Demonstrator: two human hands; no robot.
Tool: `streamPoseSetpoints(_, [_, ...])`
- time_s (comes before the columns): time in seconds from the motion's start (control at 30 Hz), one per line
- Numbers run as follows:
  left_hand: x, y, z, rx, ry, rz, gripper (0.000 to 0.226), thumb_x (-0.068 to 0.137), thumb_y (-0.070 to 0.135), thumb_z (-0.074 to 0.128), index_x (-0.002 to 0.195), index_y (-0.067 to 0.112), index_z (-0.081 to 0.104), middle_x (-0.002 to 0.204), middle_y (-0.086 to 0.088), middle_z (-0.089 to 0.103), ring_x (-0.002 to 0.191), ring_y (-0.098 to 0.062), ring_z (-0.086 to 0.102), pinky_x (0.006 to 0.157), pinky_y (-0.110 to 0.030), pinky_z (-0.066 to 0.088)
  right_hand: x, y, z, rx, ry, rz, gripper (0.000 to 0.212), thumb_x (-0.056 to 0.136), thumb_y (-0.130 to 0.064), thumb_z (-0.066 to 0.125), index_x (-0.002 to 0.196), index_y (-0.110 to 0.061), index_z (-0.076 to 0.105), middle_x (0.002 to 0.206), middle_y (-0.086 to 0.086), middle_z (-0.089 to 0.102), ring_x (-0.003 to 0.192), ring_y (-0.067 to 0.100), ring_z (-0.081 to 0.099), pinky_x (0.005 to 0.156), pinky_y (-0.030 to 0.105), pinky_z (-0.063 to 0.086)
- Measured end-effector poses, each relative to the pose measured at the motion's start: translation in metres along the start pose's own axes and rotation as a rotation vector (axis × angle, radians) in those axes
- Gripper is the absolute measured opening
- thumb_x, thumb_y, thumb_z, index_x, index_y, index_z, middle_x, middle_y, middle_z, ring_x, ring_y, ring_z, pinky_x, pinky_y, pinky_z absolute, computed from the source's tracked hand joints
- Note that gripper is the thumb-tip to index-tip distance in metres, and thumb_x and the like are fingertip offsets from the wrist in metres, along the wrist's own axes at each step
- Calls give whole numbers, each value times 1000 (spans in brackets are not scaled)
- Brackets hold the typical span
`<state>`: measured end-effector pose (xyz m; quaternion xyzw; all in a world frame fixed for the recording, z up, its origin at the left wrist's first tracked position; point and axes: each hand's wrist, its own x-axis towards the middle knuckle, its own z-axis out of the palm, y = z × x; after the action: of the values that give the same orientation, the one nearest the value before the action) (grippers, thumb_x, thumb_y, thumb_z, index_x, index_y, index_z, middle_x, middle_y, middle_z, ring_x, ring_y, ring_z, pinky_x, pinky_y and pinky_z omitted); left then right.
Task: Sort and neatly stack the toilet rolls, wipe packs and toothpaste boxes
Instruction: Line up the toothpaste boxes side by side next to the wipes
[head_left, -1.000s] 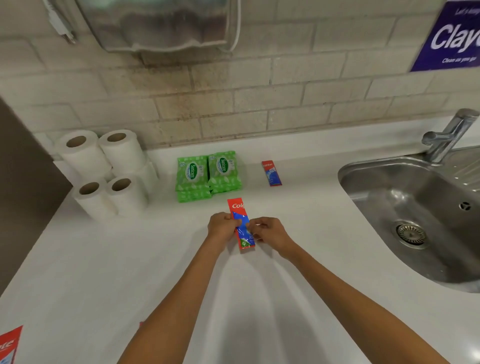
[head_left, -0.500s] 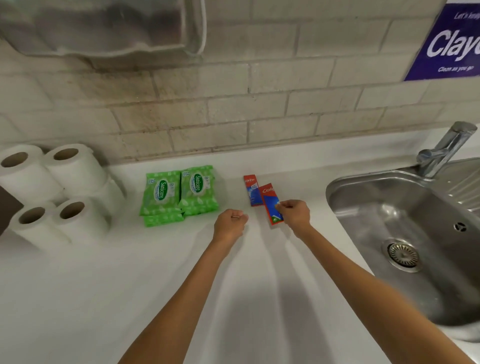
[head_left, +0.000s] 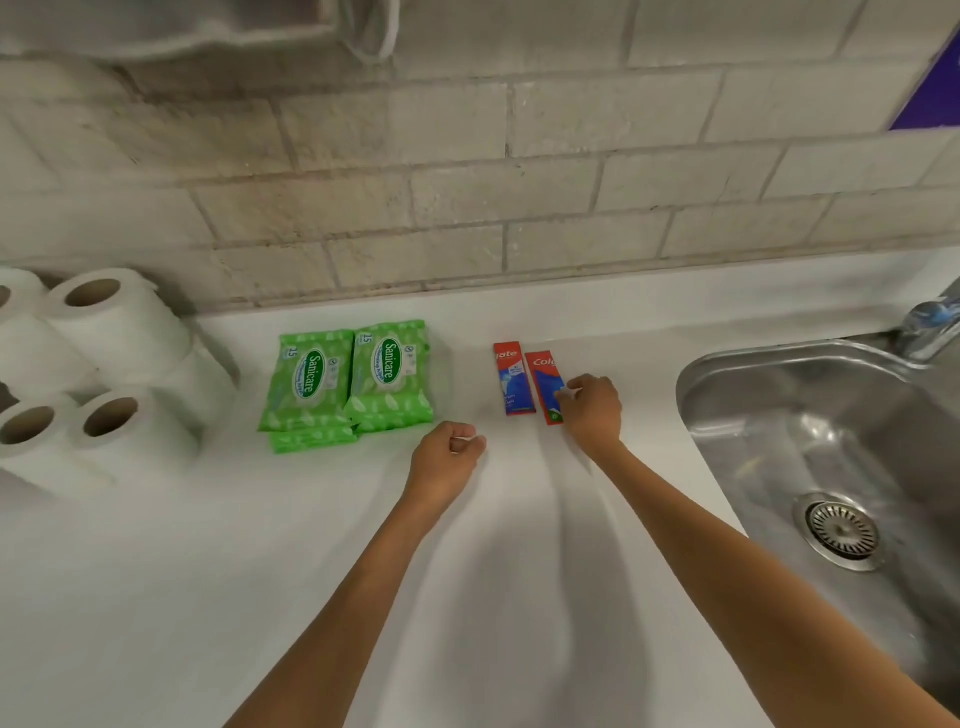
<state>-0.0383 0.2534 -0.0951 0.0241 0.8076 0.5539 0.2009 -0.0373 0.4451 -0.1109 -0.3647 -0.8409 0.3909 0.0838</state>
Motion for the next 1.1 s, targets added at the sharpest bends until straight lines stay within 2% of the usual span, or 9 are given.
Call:
streamPoseSetpoints(0.1, [-1, 4, 5, 1, -21, 18, 23, 91, 16, 56, 112, 8, 57, 97, -6, 61, 80, -18, 58, 86, -33, 47, -2, 4, -7, -104, -31, -129, 37, 91, -21, 56, 125, -8, 55, 127, 13, 50, 108, 28, 59, 85, 32, 49])
streamPoseSetpoints(0.23, [-6, 5, 12, 31, -74, 25, 25, 91, 19, 57, 114, 10, 57, 97, -4, 60, 83, -18, 59, 85, -32, 48, -4, 19, -17, -297, -174, -306, 40, 91, -23, 57, 130, -14, 53, 131, 10, 49, 121, 26, 49, 96, 32, 46])
streamPoseSetpoints(0.33, [-10, 5, 16, 33, -95, 29, 25, 90, 21, 58, 113, 11, 58, 96, -3, 59, 84, -18, 59, 82, -30, 47, -6, 26, -18, -440, -205, -389, 39, 93, -25, 53, 132, -18, 52, 137, 6, 46, 126, 23, 42, 100, 31, 42])
streamPoseSetpoints(0.67, [-10, 5, 11, 64, -101, 36, 28, 90, 26, 58, 115, 12, 58, 94, 0, 57, 85, -17, 59, 82, -29, 47, 7, 18, -6, -488, -134, -448, 38, 94, -27, 50, 131, -19, 53, 137, 4, 49, 123, 22, 44, 97, 31, 41])
streamPoseSetpoints(1.1, [-8, -3, 2, 50, -89, 22, 27, 90, 24, 59, 114, 12, 57, 85, 3, 54, 82, -17, 58, 78, -28, 45, 10, 13, -3, -407, -144, -415, 37, 93, -24, 52, 130, -17, 52, 134, 7, 49, 123, 23, 47, 98, 35, 43])
